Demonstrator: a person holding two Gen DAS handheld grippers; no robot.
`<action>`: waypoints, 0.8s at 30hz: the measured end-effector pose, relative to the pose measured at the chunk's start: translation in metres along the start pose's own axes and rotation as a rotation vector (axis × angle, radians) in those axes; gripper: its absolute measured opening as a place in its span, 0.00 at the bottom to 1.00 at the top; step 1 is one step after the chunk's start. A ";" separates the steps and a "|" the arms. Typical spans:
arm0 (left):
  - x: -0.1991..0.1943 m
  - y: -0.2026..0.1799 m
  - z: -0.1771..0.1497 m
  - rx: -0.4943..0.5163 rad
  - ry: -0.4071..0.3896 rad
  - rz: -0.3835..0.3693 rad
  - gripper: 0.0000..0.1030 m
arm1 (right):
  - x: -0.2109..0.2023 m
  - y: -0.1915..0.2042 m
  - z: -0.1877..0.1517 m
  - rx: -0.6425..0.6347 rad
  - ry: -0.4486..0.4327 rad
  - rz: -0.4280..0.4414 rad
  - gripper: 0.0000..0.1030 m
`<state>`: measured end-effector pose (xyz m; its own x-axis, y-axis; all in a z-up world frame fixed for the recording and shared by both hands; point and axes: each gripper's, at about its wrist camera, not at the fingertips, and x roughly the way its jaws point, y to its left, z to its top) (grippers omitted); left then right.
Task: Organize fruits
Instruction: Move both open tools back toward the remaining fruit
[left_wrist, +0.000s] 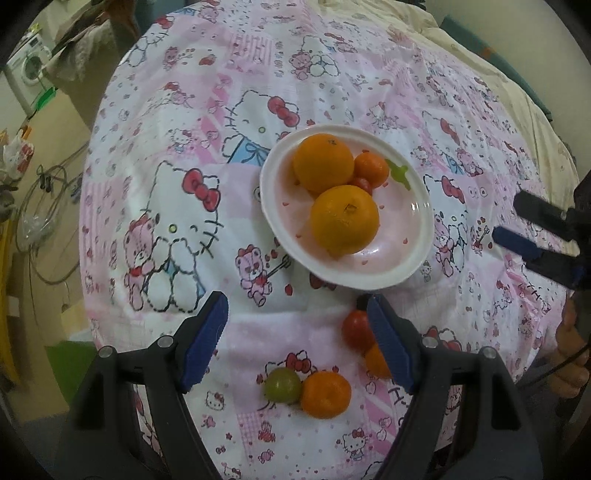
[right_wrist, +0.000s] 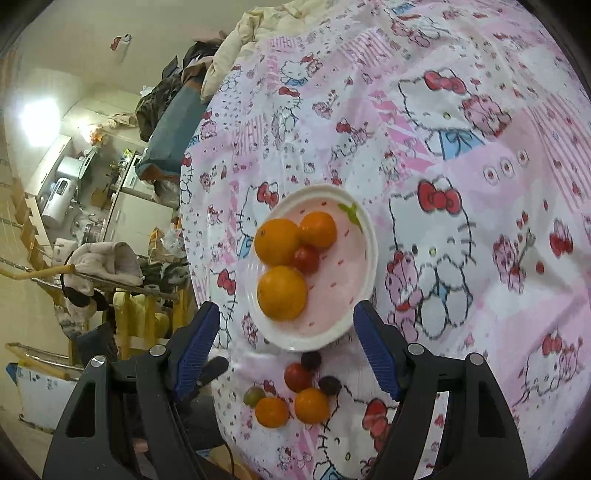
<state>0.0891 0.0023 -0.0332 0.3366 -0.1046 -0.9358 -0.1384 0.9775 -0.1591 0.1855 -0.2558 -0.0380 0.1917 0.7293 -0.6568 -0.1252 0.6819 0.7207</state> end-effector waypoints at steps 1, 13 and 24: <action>-0.002 0.001 -0.002 -0.004 -0.005 0.003 0.73 | 0.000 0.000 -0.004 0.007 0.002 0.003 0.75; -0.006 0.023 -0.016 -0.083 -0.036 0.021 0.73 | 0.025 -0.002 -0.056 0.009 0.106 -0.075 0.75; -0.004 0.025 -0.017 -0.087 -0.033 0.004 0.73 | 0.077 -0.022 -0.069 0.077 0.237 -0.175 0.40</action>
<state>0.0689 0.0237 -0.0387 0.3663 -0.0928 -0.9259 -0.2199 0.9582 -0.1830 0.1360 -0.2104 -0.1201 -0.0294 0.6000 -0.7995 -0.0339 0.7988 0.6007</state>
